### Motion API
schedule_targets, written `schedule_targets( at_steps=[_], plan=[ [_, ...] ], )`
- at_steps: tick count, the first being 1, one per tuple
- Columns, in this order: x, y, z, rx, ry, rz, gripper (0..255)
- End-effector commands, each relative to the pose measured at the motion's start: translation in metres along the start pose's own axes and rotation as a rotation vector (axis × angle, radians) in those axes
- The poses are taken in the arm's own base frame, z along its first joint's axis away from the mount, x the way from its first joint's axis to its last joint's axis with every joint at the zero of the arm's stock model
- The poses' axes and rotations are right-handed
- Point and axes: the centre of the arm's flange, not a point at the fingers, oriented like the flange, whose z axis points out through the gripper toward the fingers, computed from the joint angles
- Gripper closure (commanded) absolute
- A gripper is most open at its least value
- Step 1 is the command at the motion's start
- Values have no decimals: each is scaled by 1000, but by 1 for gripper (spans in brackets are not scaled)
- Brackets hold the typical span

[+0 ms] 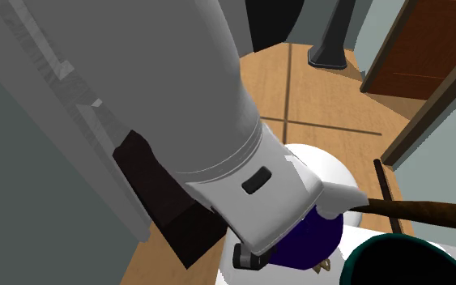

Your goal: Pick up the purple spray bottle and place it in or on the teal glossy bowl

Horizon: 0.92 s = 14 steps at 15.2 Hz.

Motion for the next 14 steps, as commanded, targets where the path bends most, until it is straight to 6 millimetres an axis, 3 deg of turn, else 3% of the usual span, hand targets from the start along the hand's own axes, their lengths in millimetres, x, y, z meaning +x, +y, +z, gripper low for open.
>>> schedule_targets(
  at_steps=[1, 14],
  plan=[
    [3, 0, -10, 0, 0, 0, 255],
    [27, -1, -74, 0, 0, 0, 255]
  ],
)
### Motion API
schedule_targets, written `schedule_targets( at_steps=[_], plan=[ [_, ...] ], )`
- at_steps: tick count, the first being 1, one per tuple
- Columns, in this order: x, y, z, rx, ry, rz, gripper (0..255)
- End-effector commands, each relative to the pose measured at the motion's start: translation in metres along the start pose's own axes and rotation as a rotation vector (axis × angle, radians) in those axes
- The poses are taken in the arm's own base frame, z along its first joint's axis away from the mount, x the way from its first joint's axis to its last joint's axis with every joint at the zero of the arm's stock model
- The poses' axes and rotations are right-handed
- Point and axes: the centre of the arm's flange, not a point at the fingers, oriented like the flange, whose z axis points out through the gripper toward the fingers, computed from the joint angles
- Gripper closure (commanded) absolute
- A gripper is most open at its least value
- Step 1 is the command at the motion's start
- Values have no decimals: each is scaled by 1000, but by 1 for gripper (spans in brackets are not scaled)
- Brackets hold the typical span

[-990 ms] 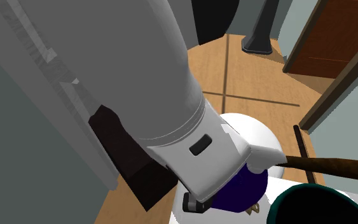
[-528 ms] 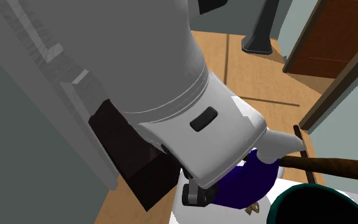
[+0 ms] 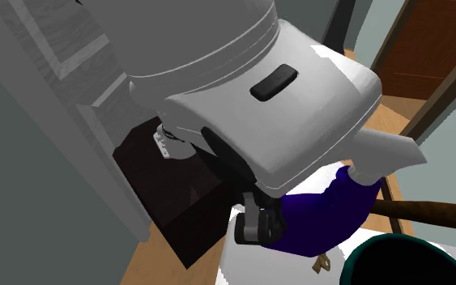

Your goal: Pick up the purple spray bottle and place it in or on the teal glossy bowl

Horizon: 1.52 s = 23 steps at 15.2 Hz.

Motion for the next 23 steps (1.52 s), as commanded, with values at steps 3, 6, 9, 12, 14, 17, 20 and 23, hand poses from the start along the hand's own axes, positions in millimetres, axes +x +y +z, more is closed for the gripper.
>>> schedule_targets(
  at_steps=[3, 6, 9, 12, 14, 17, 20, 23],
  plan=[
    [7, 0, -20, 0, 0, 0, 255],
    [12, 0, -35, 0, 0, 0, 255],
    [18, 0, -49, 0, 0, 0, 255],
    [24, 0, -64, 0, 0, 0, 255],
    [26, 0, -71, 0, 0, 0, 255],
    [60, 12, -54, 0, 0, 0, 255],
    [93, 25, -37, 0, 0, 0, 255],
    [127, 37, -20, 0, 0, 0, 255]
  ],
)
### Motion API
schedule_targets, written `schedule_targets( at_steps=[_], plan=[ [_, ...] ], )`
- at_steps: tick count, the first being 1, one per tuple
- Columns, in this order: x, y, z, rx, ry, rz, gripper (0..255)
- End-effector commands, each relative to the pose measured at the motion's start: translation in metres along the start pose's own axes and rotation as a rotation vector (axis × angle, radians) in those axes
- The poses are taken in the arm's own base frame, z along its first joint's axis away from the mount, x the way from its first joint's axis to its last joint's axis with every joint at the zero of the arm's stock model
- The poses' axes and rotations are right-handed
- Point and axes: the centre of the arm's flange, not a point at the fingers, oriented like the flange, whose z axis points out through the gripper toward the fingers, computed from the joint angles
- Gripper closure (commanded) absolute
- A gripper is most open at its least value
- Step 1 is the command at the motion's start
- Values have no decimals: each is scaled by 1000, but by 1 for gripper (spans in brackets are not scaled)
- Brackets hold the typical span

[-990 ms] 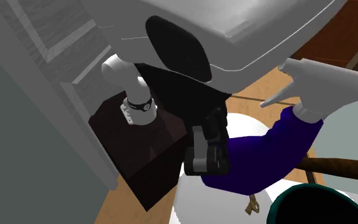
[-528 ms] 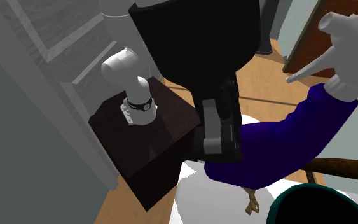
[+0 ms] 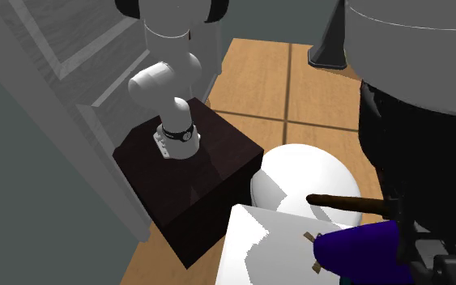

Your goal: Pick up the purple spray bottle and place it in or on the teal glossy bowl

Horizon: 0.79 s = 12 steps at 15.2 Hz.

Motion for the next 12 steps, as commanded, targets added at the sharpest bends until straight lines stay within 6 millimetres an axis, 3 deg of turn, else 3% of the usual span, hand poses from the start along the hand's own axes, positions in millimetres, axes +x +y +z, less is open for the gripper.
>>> schedule_targets(
  at_steps=[1, 3, 12],
  plan=[
    [25, 8, 9, 3, 1, -3, 255],
    [48, 17, 21, 3, 1, -3, 255],
    [31, 17, 66, 3, 1, -3, 255]
  ],
)
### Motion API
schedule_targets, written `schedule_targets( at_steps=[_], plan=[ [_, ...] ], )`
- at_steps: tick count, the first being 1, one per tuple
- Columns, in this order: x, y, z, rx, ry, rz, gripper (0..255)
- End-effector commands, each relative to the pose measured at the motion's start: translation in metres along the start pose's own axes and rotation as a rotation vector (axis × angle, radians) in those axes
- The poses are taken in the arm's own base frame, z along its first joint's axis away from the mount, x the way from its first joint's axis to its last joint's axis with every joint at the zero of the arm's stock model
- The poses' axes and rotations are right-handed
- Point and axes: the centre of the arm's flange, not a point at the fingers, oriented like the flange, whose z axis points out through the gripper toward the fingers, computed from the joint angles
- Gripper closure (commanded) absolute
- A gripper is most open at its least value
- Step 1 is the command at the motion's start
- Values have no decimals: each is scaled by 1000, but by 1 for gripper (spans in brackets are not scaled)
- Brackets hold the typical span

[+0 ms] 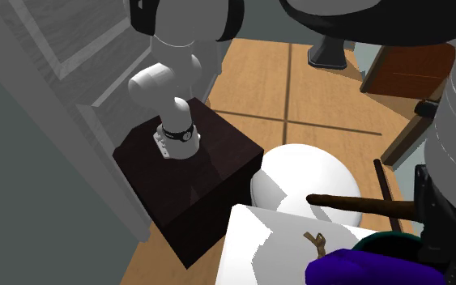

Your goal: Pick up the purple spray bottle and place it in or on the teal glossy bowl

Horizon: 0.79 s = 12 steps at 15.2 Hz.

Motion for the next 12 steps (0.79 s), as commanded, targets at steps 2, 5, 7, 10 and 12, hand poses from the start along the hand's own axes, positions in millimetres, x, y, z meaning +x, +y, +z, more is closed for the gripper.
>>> schedule_targets(
  at_steps=[2, 5, 7, 10, 12],
  plan=[
    [-3, 0, 12, 0, -1, 0, 255],
    [-3, 0, 11, 0, -1, 0, 255],
    [-3, 0, 11, 0, -1, 0, 255],
    [-3, 0, 11, 0, -1, 0, 0],
    [-3, 1, 11, 0, -1, 0, 0]
  ],
)
